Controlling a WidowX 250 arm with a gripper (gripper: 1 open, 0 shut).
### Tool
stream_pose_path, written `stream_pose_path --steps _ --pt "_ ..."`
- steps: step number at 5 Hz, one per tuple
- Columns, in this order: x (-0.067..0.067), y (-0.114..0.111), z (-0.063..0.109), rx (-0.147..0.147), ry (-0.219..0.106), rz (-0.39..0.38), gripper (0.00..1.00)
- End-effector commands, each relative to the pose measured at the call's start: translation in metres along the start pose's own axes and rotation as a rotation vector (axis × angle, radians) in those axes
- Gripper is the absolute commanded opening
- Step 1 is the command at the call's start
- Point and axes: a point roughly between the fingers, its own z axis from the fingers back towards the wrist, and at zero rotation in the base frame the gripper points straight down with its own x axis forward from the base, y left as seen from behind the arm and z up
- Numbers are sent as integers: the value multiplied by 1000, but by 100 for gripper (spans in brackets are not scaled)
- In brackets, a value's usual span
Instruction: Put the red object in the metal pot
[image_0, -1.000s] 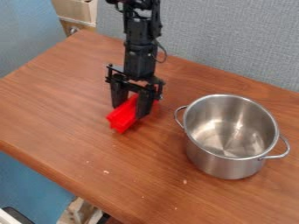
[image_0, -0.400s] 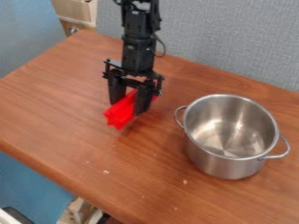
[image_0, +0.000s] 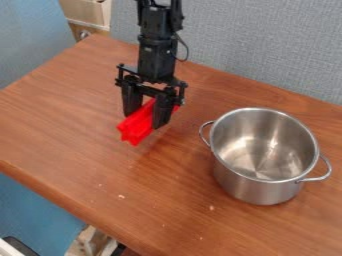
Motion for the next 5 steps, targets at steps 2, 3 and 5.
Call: stream_pose_path --steps 2,3,5 --pt "-5 -9 33 23 -84 -20 0" --pt "-8 -11 35 23 -82 -23 0" --pt "-12 -16 41 23 -79 -32 0"
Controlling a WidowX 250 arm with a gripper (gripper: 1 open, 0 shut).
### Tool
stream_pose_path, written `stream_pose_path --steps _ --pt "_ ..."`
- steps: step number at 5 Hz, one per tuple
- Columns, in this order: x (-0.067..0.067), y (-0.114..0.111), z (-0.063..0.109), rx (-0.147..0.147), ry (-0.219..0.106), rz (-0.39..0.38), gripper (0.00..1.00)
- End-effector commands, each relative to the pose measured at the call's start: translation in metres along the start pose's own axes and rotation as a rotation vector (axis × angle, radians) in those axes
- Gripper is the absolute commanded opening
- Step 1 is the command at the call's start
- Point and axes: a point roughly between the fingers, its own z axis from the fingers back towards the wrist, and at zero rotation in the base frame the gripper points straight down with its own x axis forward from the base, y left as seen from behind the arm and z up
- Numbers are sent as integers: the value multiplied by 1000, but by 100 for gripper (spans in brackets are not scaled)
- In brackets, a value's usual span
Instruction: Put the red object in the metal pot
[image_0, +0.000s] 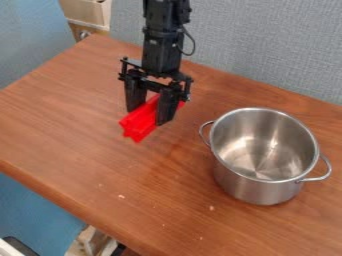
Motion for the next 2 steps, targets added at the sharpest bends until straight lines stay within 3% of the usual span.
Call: stream_pose_path --steps 1,2 --pt "-4 -7 27 16 -75 -20 0" --pt "-6 -11 31 17 -76 -29 0"
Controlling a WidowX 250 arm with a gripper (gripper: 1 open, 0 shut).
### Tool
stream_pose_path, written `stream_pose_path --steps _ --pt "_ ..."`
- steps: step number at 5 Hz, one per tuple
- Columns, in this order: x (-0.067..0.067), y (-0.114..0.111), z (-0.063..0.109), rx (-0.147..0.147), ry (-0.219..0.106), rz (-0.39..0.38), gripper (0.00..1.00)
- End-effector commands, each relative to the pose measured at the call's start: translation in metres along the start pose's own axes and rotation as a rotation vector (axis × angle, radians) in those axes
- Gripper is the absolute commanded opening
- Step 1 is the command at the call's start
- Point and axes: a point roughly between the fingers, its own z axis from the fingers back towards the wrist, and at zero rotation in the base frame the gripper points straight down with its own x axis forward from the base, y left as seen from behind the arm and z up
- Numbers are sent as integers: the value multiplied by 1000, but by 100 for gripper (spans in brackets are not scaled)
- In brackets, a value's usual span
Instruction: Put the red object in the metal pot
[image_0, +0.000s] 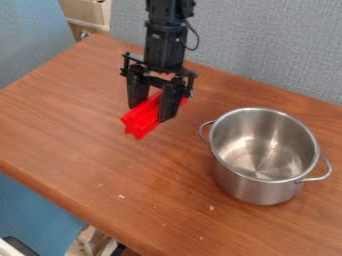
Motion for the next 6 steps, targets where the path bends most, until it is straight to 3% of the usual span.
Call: stream_pose_path --steps 1,6 --pt "-4 -8 29 19 -82 -24 0" --pt "-12 -29 50 19 -88 -87 0"
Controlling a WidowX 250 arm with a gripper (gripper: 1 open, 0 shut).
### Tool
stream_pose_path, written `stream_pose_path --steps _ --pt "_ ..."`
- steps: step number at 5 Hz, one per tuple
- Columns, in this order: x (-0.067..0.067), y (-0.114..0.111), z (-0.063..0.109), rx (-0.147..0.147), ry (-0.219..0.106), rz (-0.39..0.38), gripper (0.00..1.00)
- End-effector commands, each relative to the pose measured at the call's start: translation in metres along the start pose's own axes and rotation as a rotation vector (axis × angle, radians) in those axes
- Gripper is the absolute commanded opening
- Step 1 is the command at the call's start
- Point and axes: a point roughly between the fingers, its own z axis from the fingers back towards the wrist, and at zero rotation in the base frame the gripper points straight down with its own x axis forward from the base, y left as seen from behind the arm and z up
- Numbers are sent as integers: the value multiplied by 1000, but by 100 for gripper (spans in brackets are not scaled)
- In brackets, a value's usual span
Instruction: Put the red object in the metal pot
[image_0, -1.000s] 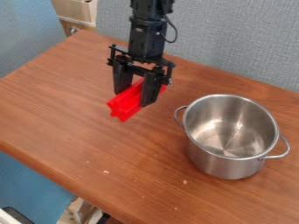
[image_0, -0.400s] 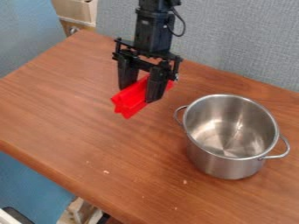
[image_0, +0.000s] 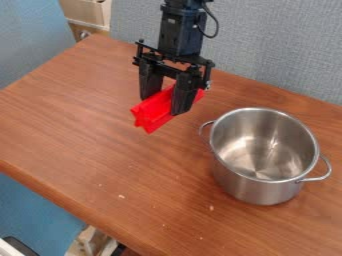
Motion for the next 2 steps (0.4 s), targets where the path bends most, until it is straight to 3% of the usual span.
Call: stream_pose_path --steps 1,2 --pt "-3 -8 33 22 -104 -28 0" --pt "-4 -13 36 23 -106 -39 0"
